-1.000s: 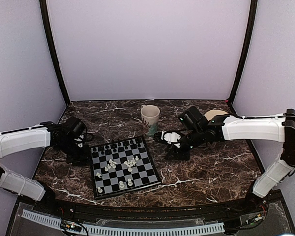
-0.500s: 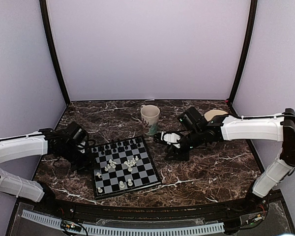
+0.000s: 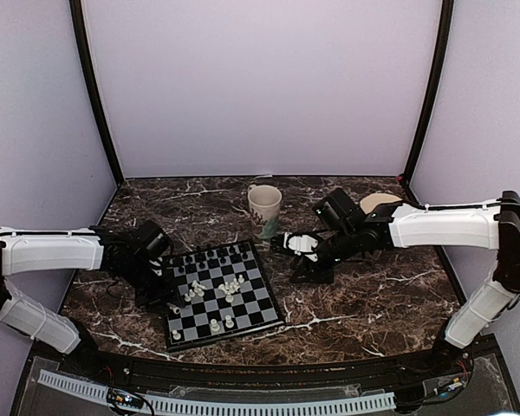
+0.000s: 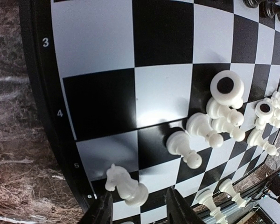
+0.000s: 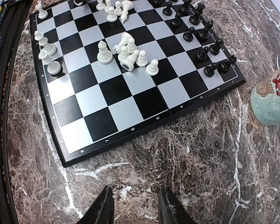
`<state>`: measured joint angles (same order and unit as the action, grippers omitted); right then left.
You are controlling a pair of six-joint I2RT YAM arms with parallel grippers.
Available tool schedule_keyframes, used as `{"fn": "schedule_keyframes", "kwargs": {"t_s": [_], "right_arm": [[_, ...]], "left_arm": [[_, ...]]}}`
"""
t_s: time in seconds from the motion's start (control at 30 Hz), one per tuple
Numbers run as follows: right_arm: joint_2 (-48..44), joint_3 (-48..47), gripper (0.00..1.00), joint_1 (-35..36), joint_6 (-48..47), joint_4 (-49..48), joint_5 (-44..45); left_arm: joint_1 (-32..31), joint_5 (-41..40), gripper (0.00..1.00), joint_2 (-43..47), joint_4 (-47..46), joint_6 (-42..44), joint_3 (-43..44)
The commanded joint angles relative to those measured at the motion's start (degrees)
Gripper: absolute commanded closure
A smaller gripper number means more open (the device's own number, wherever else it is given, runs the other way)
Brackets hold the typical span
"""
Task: Set up the chess pieces on the board
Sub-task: Pick up the knight from the chessboard.
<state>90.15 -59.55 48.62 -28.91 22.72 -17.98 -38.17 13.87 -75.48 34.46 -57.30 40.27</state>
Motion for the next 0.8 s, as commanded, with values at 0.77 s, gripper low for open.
{"fn": "schedule_keyframes", "kwargs": {"t_s": [0.77], "right_arm": [[-0.1,1.1,0.68,-0.3,-1.2,-0.8,-0.6]], "left_arm": [[-4.5,-7.0,0.62,-9.5,10.7,9.4,9.9]]}}
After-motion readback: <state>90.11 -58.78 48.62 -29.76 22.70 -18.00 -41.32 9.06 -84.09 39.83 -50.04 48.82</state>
